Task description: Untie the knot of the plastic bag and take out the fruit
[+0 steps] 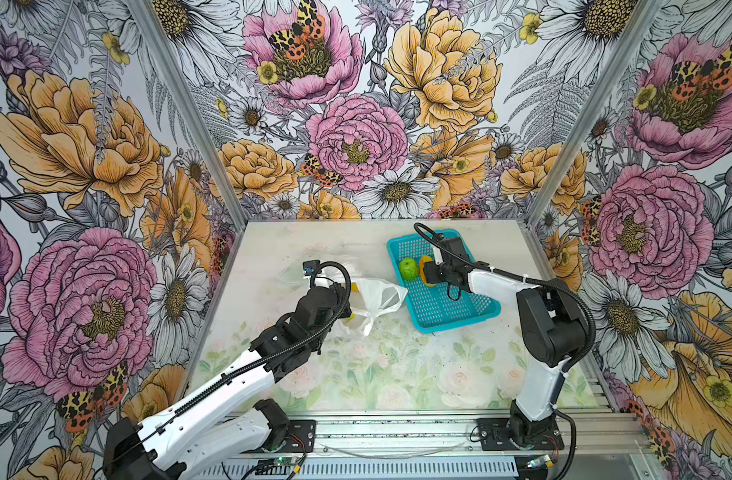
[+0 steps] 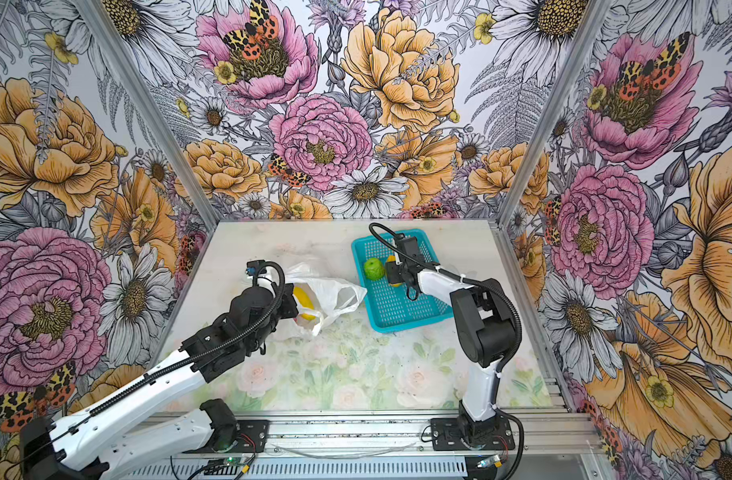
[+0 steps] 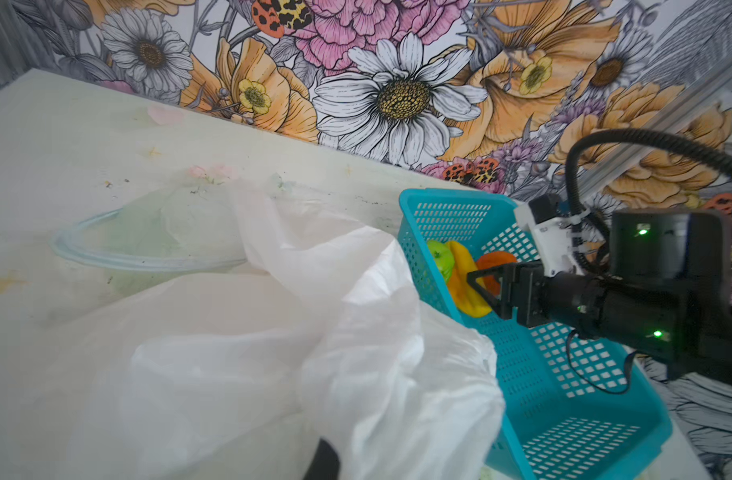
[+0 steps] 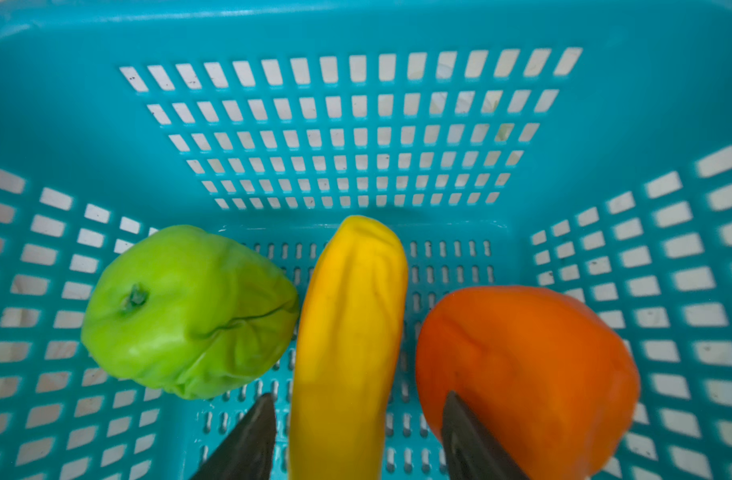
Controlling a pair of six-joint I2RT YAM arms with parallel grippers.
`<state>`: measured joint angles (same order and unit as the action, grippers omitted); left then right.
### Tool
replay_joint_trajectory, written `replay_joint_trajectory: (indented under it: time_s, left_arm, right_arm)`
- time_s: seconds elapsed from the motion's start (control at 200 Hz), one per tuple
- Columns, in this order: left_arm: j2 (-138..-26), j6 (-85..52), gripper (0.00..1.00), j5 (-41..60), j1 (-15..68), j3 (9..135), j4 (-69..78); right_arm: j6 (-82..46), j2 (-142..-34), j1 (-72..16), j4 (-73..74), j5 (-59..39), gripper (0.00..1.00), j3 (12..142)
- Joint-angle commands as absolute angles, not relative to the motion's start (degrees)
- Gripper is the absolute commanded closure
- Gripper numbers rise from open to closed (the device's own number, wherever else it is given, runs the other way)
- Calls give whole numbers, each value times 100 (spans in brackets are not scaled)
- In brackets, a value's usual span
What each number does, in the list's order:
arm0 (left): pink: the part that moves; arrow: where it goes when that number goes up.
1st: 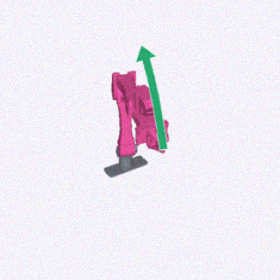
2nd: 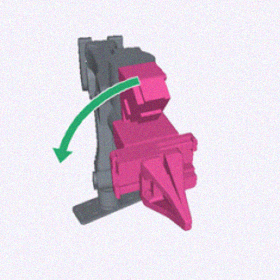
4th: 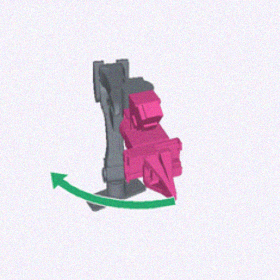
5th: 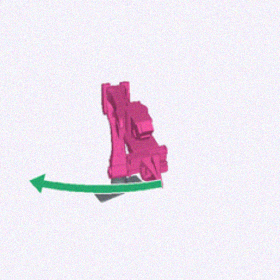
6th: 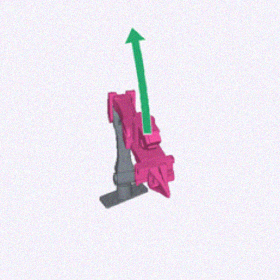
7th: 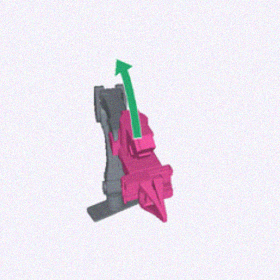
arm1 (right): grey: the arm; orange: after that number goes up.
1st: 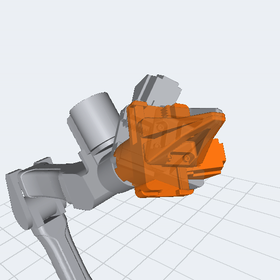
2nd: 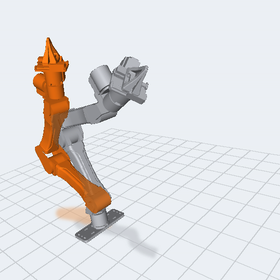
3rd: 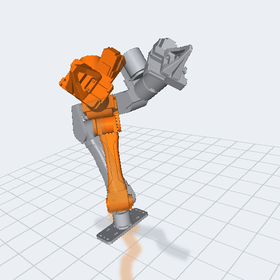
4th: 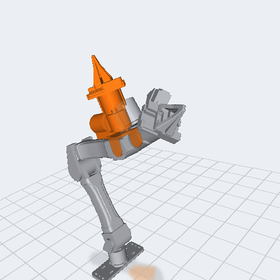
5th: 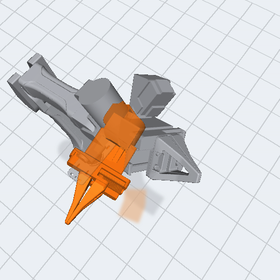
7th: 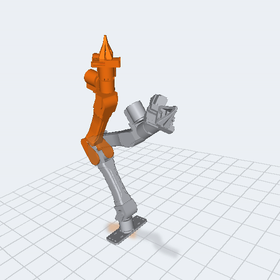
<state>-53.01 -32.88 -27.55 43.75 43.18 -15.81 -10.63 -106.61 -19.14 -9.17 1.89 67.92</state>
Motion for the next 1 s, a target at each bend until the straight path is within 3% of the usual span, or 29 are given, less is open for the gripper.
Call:
replay_joint_trajectory:
  time_s: [0.0,0.08,0.195,0.27,0.5,0.751,0.996]
  left_arm:
    - [-5640,-3534,100,-1923,4172,4193,-702]
    - [-6148,-3002,100,-1717,4330,4688,-833]
    - [-6633,-2354,100,-2273,4760,5533,-1313]
    - [-6946,-2099,100,-1943,4660,5971,-1342]
    - [-7878,-1547,100,-1687,4595,7375,-2045]
    - [-7018,-2090,100,-2206,4662,6314,-2285]
    - [-6167,-2413,100,-2169,4331,5176,-2200]
  right_arm:
    - [-1077,-10101,-1899,-597,230,32,6471]
    - [-1014,-9531,-2003,-143,16,35,5987]
    - [-836,-8329,-2308,1113,-557,44,4852]
    - [-822,-7586,-2550,1815,-702,49,4193]
    - [-316,-6286,-3101,2321,-1829,62,3354]
    - [589,-6399,-3532,2397,-3080,68,3232]
    - [526,-6536,-3534,2449,-2647,74,3247]
